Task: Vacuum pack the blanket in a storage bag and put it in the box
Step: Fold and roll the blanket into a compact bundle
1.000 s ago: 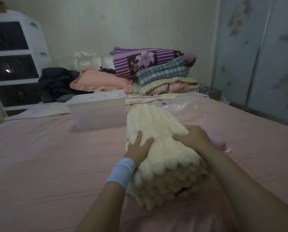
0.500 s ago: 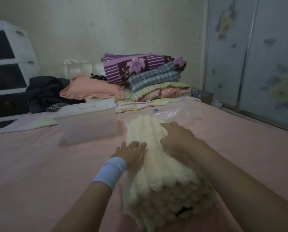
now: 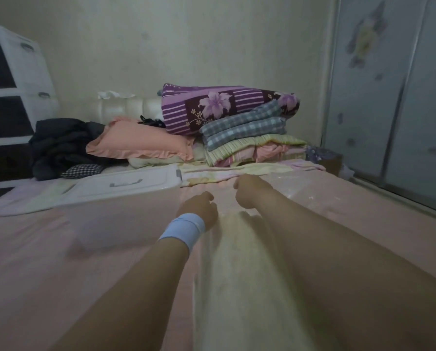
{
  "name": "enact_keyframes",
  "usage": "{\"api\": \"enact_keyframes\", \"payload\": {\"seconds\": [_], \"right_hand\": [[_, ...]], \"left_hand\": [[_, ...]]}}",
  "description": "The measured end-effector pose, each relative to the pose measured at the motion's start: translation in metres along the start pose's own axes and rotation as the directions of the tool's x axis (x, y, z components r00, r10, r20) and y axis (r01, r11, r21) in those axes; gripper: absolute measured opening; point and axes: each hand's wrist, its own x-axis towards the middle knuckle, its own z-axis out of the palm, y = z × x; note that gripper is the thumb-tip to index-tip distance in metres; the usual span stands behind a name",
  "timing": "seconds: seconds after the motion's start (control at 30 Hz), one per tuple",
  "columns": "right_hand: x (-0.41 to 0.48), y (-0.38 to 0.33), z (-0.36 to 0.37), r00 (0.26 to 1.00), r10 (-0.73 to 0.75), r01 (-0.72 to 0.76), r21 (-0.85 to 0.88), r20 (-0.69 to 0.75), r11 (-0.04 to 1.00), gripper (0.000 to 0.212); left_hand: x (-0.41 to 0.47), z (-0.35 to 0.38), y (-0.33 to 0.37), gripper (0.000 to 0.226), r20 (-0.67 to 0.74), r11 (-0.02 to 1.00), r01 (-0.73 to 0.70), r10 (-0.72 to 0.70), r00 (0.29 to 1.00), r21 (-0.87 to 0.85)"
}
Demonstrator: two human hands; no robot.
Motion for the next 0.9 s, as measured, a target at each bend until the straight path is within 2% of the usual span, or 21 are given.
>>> {"api": "enact_keyframes", "payload": {"seconds": [0.1,0.17,0.3,0.4,0.47,0.53,0.63,0.73,0.8,0.9], "right_hand": [[0.035,-0.002,0.04,0.991,-0.12,0.099,-0.297,-0.056,0.95,0.037],[0.051,0.005,0.087,0.978,-0.204,0.168,-0.4,-0.05,0.901,0.035],[0.064,0.026,0.175,0.978,-0.169,0.198,-0.297,0.119,0.934,0.041],[0.079,0.03,0.187,0.982,-0.184,0.189,-0.235,0.043,0.954,0.051],[0.083,0.028,0.188,0.982,-0.153,0.17,-0.167,0.108,0.971,0.071],[0.084,0.03,0.191,0.966,-0.077,0.105,-0.1,0.245,0.989,0.093],[0.087,0.036,0.193,0.971,-0.045,0.07,-0.098,0.235,0.993,0.097],[0.086,0.038,0.187,0.987,-0.086,0.109,-0.173,0.135,0.979,0.098],[0.086,0.039,0.185,0.991,-0.103,0.121,-0.25,0.085,0.961,0.09],[0.08,0.037,0.177,0.996,-0.069,0.084,-0.364,0.055,0.928,0.06]], "left_hand": [[0.036,0.013,-0.024,0.041,0.017,0.999,0.05,-0.05,0.999,-0.022],[0.06,0.029,-0.037,0.041,0.023,0.996,0.082,-0.082,0.996,-0.019],[0.09,0.077,-0.058,0.05,0.081,0.999,0.046,-0.046,0.996,0.003],[0.105,0.112,-0.063,0.067,0.238,0.969,-0.146,0.096,0.966,0.202],[0.116,0.13,-0.066,0.073,0.345,0.942,-0.201,0.101,0.933,0.268],[0.123,0.143,-0.07,0.073,0.377,0.954,-0.165,0.06,0.924,0.251],[0.123,0.147,-0.072,0.072,0.332,0.967,-0.136,0.058,0.942,0.216],[0.122,0.135,-0.073,0.044,0.153,0.957,-0.145,0.109,0.982,0.253],[0.12,0.124,-0.074,0.037,0.07,0.967,-0.145,0.133,0.989,0.209],[0.111,0.108,-0.071,0.043,0.095,0.984,-0.169,0.163,0.982,0.058]]}}
